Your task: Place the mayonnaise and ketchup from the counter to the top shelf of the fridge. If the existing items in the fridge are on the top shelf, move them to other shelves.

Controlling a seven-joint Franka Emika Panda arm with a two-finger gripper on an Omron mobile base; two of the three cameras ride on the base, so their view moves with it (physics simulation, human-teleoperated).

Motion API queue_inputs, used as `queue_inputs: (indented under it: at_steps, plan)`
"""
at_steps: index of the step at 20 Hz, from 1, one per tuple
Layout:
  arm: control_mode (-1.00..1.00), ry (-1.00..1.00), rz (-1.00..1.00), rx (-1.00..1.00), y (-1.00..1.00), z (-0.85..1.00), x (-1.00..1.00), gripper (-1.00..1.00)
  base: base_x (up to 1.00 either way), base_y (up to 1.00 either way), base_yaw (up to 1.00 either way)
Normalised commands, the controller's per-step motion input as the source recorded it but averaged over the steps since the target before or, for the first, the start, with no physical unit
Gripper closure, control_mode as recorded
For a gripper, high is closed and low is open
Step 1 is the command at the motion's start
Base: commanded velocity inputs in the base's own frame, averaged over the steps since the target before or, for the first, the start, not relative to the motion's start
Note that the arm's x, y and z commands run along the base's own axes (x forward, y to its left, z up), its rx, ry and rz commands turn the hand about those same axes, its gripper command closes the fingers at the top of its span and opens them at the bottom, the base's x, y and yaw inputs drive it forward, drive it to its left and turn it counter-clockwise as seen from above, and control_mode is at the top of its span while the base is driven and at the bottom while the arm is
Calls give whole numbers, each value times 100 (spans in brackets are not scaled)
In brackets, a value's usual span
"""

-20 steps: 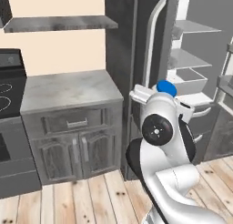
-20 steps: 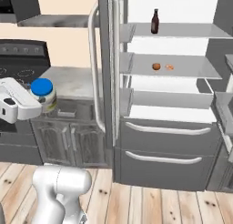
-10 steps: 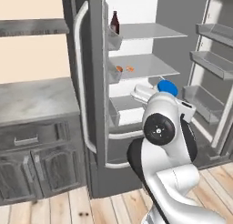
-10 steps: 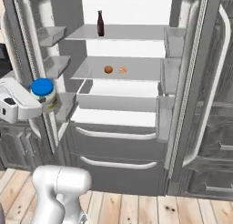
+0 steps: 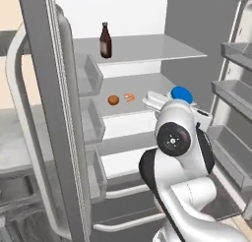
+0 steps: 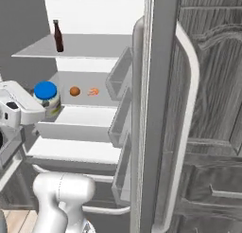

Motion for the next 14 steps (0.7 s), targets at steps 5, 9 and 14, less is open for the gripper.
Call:
queue_inputs:
  at_steps: [5, 9, 14]
  plan:
    - [100, 0, 0, 0, 0, 0, 0, 100, 100, -3, 1]
    - [-100, 12, 2, 0, -42, 83, 90, 100, 0, 0, 0]
    - [-100, 4, 3, 0, -66, 89, 60, 100, 0, 0, 0]
